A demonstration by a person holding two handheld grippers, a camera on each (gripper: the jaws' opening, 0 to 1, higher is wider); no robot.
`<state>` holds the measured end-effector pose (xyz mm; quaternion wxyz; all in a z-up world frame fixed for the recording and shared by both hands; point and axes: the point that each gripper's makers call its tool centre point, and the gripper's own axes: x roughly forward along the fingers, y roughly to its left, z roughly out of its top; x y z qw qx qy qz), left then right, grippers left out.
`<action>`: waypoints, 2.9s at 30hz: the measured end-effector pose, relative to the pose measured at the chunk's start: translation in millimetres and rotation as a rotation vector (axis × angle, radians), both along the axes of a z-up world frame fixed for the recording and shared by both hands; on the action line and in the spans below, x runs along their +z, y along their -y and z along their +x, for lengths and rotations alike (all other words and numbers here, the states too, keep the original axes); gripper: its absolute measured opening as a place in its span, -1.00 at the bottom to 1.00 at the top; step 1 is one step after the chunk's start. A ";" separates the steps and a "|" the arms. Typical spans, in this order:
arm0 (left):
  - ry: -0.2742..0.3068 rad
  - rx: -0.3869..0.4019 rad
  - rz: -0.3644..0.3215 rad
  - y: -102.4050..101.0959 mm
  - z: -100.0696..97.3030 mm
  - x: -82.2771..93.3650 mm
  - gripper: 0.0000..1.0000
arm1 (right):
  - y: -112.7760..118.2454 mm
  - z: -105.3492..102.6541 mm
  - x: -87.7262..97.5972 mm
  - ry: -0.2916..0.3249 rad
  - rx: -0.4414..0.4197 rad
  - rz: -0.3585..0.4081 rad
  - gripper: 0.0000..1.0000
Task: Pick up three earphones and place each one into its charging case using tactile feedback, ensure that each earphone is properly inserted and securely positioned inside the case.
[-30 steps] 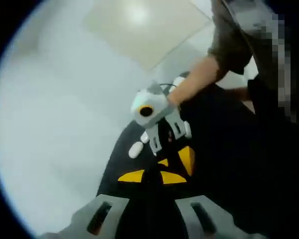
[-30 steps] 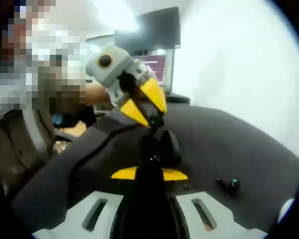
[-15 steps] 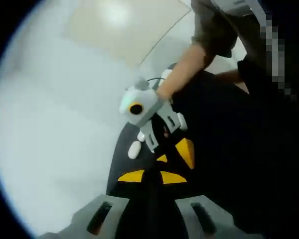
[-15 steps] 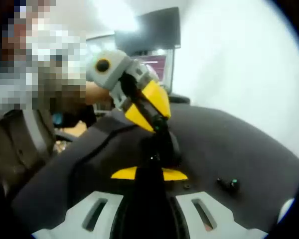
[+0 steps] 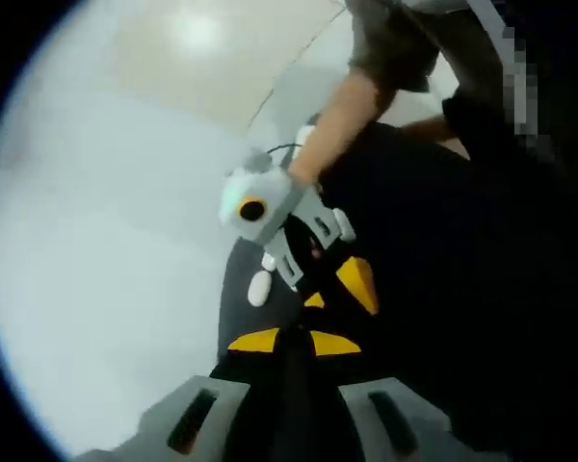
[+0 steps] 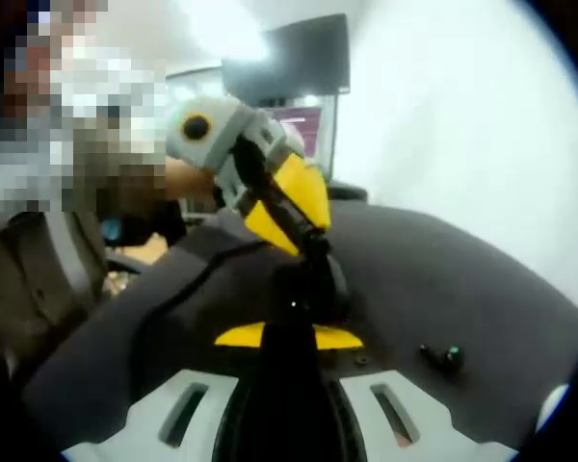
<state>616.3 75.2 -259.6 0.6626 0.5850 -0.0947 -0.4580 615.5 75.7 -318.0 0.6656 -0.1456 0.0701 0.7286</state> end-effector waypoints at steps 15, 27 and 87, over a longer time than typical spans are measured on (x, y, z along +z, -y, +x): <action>0.248 -0.029 0.297 -2.9 -9.6 -12.6 -0.85 | 0.0 1.3 0.4 0.002 0.002 0.001 -0.64; 0.324 -0.052 0.357 -0.4 -9.0 -11.7 -0.85 | 0.4 1.5 0.5 0.004 0.003 0.001 -0.64; -0.453 0.166 -0.120 -34.2 -14.2 -18.2 -0.60 | -0.7 3.3 -1.7 -0.002 0.007 -0.002 -0.64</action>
